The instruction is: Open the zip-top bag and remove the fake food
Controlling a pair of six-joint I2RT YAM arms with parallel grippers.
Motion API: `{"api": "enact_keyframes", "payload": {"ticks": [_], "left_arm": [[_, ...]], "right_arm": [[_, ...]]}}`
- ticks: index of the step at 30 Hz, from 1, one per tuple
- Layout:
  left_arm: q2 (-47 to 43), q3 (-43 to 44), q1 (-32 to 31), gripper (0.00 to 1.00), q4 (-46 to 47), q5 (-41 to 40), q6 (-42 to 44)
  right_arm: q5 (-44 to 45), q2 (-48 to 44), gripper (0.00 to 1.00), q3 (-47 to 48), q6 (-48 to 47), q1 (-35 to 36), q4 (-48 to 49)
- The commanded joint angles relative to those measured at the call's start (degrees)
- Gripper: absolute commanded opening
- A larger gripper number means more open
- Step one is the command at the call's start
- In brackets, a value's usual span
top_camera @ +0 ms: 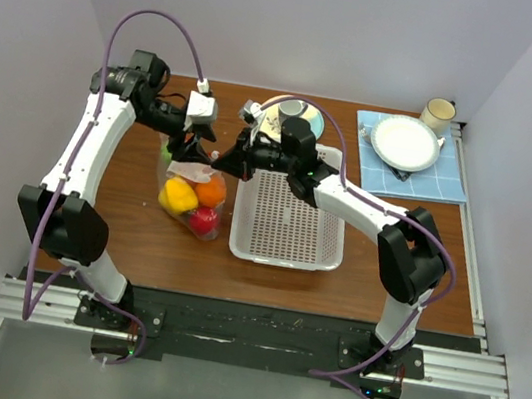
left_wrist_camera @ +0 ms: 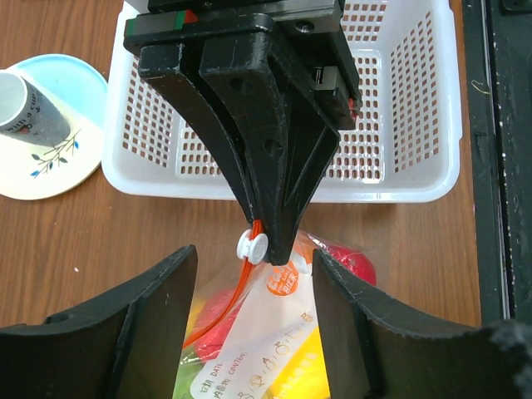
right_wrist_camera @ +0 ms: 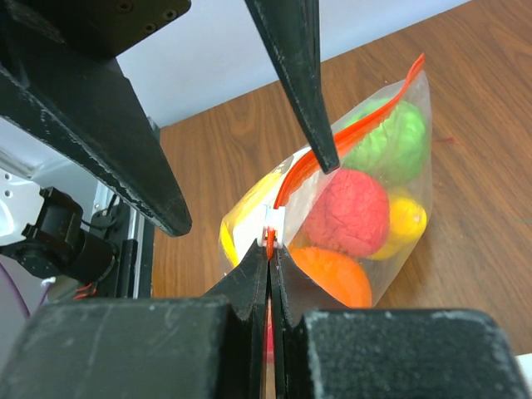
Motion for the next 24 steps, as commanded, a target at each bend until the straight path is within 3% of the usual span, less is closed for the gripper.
{"api": "enact_keyframes", "payload": {"ticks": [1,14,20,24], "left_arm": [[0.1,-0.3,0.2,0.62,-0.3,0.9,2.3],[2.8,0.5,-0.6,0.59,-0.2,1.5,2.9],[2.3,0.9,-0.6,0.41,-0.2,0.7,3.0],[2.1,1.2,-0.6,0.40,-0.2,1.0,2.7]], "right_arm": [[-0.8,-2.4,0.00,3.0,-1.0,0.0,-0.1],[-1.5,-1.9,0.00,4.8,-1.9,0.4,-2.4],[-1.7,-1.4,0.00,5.4,-2.0,0.4,-2.8],[-2.2,-1.0,0.00,6.0,-2.0,0.4,-3.7]]}}
